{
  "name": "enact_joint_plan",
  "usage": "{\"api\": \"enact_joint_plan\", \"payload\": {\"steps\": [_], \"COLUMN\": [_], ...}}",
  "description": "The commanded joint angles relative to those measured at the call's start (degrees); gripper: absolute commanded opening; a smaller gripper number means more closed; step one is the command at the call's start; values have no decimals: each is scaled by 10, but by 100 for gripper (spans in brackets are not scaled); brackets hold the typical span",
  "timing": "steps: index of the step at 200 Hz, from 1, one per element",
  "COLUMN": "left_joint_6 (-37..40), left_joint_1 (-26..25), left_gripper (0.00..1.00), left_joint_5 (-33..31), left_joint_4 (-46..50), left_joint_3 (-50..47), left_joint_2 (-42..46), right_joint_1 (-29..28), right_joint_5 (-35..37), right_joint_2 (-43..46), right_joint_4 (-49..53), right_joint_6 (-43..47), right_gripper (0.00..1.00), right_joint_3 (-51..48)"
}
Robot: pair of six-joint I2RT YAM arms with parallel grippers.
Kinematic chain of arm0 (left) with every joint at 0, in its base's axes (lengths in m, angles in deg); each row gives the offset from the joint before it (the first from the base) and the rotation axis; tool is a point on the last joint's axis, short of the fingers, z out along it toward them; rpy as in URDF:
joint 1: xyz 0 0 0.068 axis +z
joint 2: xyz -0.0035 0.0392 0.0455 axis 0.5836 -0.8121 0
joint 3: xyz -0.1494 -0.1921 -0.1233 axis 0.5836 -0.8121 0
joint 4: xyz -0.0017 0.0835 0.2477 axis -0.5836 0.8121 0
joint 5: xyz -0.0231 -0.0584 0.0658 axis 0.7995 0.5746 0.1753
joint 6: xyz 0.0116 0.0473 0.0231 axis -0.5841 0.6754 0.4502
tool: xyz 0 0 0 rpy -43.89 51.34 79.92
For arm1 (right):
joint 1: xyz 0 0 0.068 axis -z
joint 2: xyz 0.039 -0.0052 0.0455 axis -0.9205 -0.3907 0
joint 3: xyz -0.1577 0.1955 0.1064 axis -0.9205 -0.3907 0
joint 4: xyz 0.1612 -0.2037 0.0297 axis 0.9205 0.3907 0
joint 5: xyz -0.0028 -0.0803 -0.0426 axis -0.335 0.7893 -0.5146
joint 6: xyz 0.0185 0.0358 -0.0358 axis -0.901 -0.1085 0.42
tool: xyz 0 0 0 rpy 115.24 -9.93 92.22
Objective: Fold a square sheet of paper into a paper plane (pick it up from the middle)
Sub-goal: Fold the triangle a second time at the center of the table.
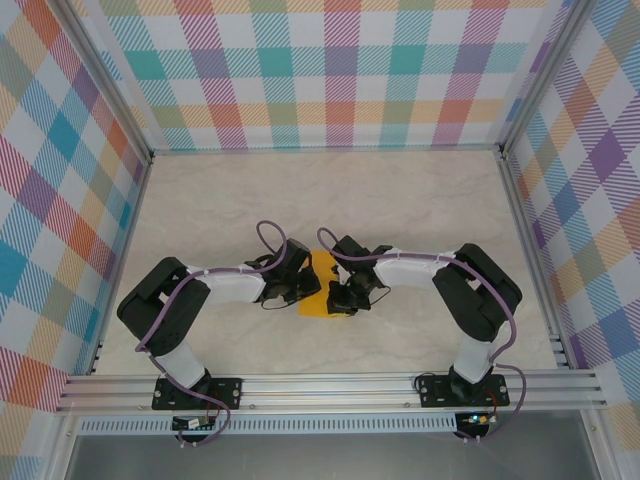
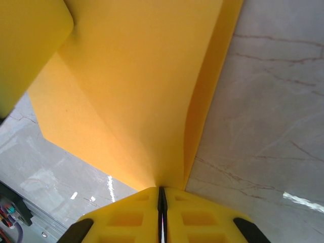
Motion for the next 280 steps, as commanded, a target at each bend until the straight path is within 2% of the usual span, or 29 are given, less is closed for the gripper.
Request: {"api": "enact_joint_plan", "payload": {"steps": [1,32,86,136,185,232,280], "left_joint_6": [-3,-3,-3,-4,-6,-6,5], "left_joint_1": [-4,-5,-4,-5,-4,-4,-4], "left_gripper": [10,10,10,10,10,10,10], "left_joint_5": [-32,-32,-31,-30,-27,-26,-22], "left_joint_4": [77,78,76,72,68,66,69], "left_joint_3": [-21,-20,-21,-24,-24,-24,-11], "left_joint_2": [-36,-37,-36,-37,-36,-34,-29], "right_joint_1": [-4,-5,-5,-5,-4,-4,-5], "right_joint_5": [-1,-1,5,28,3,19,38], "right_joint_2": [-5,28,-6,80,29,-5,-3], "right_joint_4": [39,43,39,23,-17,-11,4], "right_joint_6": [12,16,10,9,-7,-6,-4], "right_gripper": [10,11,10,11,10,9,9], "right_joint_3": [-14,-14,-21,1,16,14,-11]}}
